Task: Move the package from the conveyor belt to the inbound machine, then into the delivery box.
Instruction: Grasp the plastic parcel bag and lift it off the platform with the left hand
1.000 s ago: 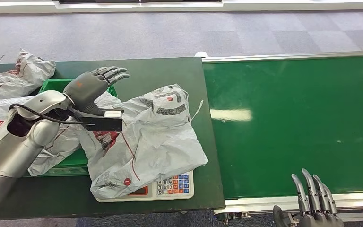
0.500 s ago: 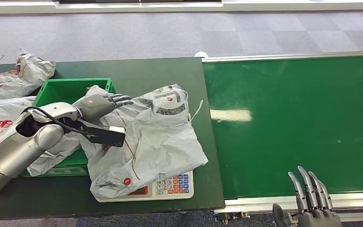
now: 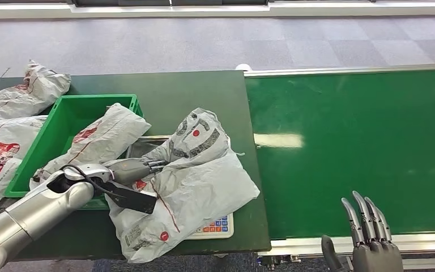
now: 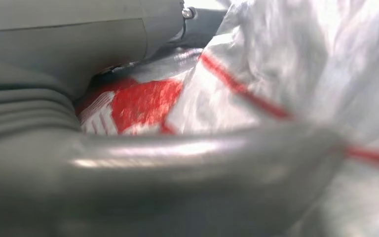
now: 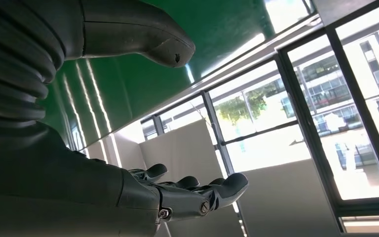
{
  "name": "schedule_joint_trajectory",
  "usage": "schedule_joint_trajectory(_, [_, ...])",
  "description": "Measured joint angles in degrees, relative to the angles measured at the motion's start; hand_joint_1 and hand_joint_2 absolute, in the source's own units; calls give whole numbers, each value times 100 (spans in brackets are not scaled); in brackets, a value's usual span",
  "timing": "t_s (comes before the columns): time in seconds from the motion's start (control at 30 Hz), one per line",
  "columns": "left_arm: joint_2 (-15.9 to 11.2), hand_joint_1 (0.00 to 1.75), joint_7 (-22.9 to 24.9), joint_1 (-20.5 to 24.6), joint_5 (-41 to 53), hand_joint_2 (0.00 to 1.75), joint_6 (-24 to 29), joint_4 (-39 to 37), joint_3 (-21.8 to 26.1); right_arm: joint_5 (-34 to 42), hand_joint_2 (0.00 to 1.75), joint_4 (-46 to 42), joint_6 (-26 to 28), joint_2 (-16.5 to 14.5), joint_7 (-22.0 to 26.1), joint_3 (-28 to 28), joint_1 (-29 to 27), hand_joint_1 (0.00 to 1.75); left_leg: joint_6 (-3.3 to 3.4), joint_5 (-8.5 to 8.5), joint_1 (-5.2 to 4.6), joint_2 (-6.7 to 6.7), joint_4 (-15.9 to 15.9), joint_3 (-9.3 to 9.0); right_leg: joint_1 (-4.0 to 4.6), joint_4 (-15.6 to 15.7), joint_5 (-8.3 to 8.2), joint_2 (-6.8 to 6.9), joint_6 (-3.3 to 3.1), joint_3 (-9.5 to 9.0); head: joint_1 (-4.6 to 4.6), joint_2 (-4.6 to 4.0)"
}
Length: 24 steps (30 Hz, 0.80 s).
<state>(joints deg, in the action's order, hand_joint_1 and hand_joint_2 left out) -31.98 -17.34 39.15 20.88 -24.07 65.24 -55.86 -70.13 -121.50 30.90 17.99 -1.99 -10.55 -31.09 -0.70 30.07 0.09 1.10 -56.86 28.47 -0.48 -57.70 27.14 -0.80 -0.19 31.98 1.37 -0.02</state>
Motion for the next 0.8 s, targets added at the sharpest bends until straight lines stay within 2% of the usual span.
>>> schedule_joint_trajectory(0.17, [474, 175, -317, 63, 226, 175, 490, -786, -12, -1, 175, 53, -6, -130, 63, 60, 72, 0, 26, 56, -17, 64, 10, -161, -16, 1, 91, 71, 19, -184, 1, 0])
schedule_joint_trajectory(0.27, [640, 175, -380, 180, 458, 175, 730, -1022, -10, 14, 175, 56, 6, -171, 80, 90, 92, 0, 26, 53, -15, 91, 6, -167, -14, 0, 89, 94, 21, -200, 2, 0])
schedule_joint_trajectory(0.4, [757, 175, -343, 202, 998, 175, 1141, -1082, 17, 61, 175, 49, 57, -219, 95, 142, 72, 0, 20, 39, -15, 88, 2, -132, -14, -1, 63, 90, 19, -161, 1, 0])
schedule_joint_trajectory(0.8, [888, 175, -104, -7, 1587, 175, 1565, -912, 212, 177, 175, 50, 100, -273, 170, 197, 63, 0, 19, 59, -18, 86, 10, -169, -15, 0, 95, 87, 13, -192, 1, 0])
